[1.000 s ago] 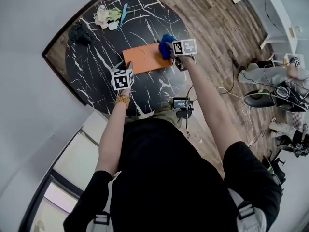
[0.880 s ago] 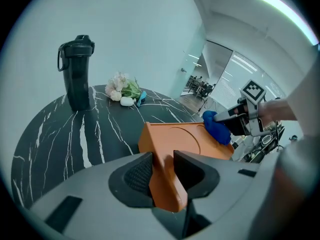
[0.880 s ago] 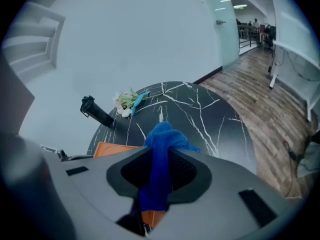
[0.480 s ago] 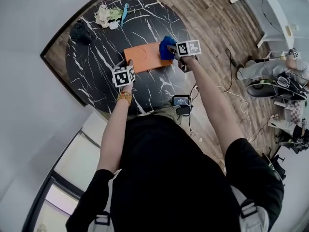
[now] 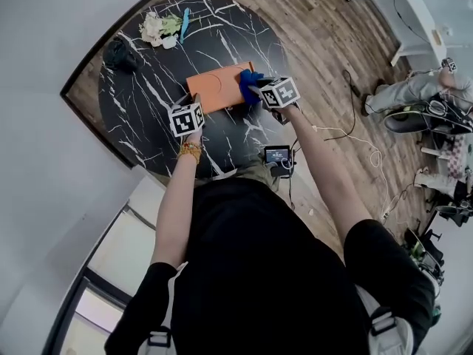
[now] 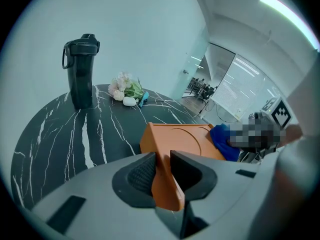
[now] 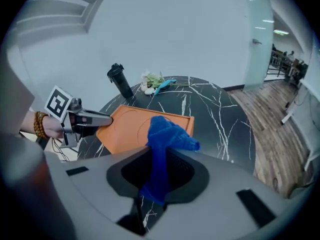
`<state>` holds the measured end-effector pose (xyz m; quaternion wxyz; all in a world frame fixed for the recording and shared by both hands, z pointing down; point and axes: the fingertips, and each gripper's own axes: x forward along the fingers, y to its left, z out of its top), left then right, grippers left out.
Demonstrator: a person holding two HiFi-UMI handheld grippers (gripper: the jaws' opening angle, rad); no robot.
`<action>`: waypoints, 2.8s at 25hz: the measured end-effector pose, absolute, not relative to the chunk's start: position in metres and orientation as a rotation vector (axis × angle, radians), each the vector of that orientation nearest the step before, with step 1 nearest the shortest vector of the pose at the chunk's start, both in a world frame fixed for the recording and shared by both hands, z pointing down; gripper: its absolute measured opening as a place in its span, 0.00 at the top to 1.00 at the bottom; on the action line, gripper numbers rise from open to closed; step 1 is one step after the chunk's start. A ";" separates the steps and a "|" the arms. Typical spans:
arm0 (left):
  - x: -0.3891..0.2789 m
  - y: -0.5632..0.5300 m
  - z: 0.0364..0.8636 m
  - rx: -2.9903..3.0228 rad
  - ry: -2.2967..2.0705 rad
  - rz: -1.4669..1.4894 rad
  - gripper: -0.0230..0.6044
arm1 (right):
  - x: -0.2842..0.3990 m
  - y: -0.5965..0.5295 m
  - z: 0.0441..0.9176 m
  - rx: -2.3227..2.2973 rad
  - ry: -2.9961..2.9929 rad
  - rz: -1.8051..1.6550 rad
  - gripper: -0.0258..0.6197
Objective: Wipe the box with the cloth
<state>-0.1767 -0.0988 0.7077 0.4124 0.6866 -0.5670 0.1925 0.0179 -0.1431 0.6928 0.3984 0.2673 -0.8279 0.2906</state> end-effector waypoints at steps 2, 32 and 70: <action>-0.178 -0.098 0.707 1.727 -1.429 0.478 0.82 | 0.022 -0.140 0.693 0.722 -2.105 0.766 0.86; -0.176 -0.097 0.705 1.778 -1.343 0.555 0.81 | 0.047 -0.248 0.701 1.009 -2.353 1.327 0.87; -0.179 -0.093 0.710 1.781 -1.304 0.458 0.82 | 0.095 -0.068 0.686 2.171 -2.043 1.510 0.87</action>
